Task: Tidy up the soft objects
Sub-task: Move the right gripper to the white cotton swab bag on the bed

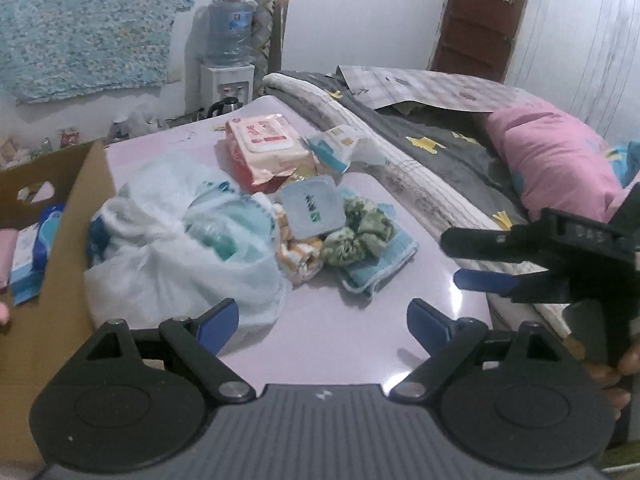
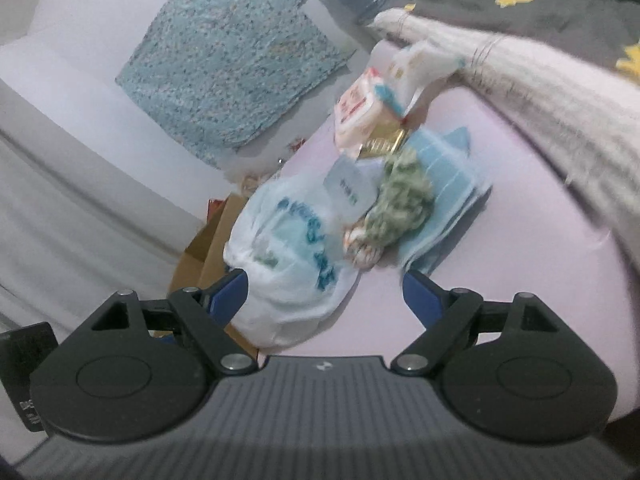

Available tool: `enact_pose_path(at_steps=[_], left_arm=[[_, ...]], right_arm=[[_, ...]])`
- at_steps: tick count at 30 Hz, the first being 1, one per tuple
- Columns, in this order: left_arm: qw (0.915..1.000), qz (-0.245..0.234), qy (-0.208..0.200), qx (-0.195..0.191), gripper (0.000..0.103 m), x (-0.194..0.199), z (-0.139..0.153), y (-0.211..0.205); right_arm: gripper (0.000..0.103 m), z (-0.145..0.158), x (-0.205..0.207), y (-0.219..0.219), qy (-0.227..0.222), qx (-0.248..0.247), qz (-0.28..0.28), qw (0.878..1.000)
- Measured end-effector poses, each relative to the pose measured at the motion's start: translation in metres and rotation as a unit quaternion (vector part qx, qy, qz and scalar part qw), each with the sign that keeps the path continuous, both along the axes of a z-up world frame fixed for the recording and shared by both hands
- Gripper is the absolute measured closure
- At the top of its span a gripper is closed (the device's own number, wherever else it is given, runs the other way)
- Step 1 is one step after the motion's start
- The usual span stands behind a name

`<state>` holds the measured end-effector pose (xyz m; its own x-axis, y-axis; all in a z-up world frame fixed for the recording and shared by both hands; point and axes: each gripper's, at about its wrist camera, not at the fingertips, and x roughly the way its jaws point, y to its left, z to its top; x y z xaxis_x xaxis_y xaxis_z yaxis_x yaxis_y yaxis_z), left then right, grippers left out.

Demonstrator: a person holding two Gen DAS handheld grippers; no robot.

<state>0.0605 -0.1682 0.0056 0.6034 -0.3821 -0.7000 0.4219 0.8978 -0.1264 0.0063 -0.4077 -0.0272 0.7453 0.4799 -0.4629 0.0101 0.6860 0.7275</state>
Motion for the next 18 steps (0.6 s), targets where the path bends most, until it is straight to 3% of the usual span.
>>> enact_pose_path(at_steps=[4, 7, 11, 15, 18], left_arm=[[0.9992, -0.011, -0.027, 0.029, 0.011, 0.035, 0.02, -0.018], [0.9977, -0.005, -0.045, 0.049, 0.011, 0.074, 0.036, -0.031], [0.9967, 0.003, -0.056, 0.059, 0.011, 0.132, 0.05, -0.053], [0.9948, 0.037, -0.042, 0.084, 0.013, 0.198, 0.042, -0.084], [0.993, 0.045, -0.026, 0.106, 0.022, 0.243, 0.027, -0.108]], right_arm=[[0.018, 0.014, 0.023, -0.025, -0.016, 0.019, -0.022, 0.999], [0.018, 0.019, 0.062, -0.047, -0.028, 0.071, -0.057, 0.995], [0.018, 0.014, 0.119, -0.071, -0.005, 0.116, -0.108, 0.987], [0.018, -0.007, 0.17, -0.088, 0.033, 0.146, -0.154, 0.977], [0.018, -0.028, 0.202, -0.097, 0.058, 0.165, -0.18, 0.968]])
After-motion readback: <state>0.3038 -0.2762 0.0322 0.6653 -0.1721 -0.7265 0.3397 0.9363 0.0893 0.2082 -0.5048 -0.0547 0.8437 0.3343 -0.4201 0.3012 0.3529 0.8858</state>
